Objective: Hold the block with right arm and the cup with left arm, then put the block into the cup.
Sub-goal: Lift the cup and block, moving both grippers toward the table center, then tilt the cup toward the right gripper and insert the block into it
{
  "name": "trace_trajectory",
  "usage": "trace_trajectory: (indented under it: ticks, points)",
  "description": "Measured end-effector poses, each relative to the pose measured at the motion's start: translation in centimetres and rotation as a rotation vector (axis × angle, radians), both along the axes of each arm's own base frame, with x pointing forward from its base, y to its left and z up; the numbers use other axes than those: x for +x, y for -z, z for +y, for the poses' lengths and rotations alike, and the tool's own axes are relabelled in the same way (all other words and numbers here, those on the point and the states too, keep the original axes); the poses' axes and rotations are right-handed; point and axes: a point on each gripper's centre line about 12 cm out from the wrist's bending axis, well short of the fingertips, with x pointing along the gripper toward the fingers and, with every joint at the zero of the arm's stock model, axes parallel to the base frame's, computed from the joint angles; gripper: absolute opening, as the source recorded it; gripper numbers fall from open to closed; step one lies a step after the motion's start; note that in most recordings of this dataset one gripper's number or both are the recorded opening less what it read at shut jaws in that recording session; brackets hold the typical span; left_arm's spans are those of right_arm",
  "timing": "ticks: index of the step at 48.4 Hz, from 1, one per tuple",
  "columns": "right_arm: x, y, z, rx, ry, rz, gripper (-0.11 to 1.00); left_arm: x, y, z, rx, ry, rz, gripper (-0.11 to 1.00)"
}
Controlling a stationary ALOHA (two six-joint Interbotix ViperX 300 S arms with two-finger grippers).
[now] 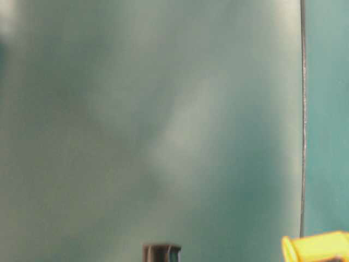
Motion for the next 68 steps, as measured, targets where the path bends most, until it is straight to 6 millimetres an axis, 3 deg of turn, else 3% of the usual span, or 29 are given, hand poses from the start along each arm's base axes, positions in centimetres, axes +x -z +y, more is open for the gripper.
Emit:
trace_trajectory:
  ticks: [18, 27, 50, 68]
  points:
    - [1.8, -3.4, -4.4, -0.101, 0.057, -0.118, 0.40, 7.2, -1.3, -1.1, 0.093, 0.135, 0.088, 0.69]
    - [2.7, -4.5, -5.6, -0.140, 0.057, -0.176, 0.40, 9.6, -2.2, -1.9, 0.120, 0.184, 0.055, 0.69]
    - [5.1, -7.3, -7.9, -0.107, 0.035, -0.465, 0.40, 12.2, -3.3, -4.1, 0.136, 0.250, -0.033, 0.69]
    - [5.6, -8.5, -8.8, -0.049, 0.026, -0.629, 0.40, 13.3, -4.0, -4.9, 0.170, 0.302, -0.059, 0.69]
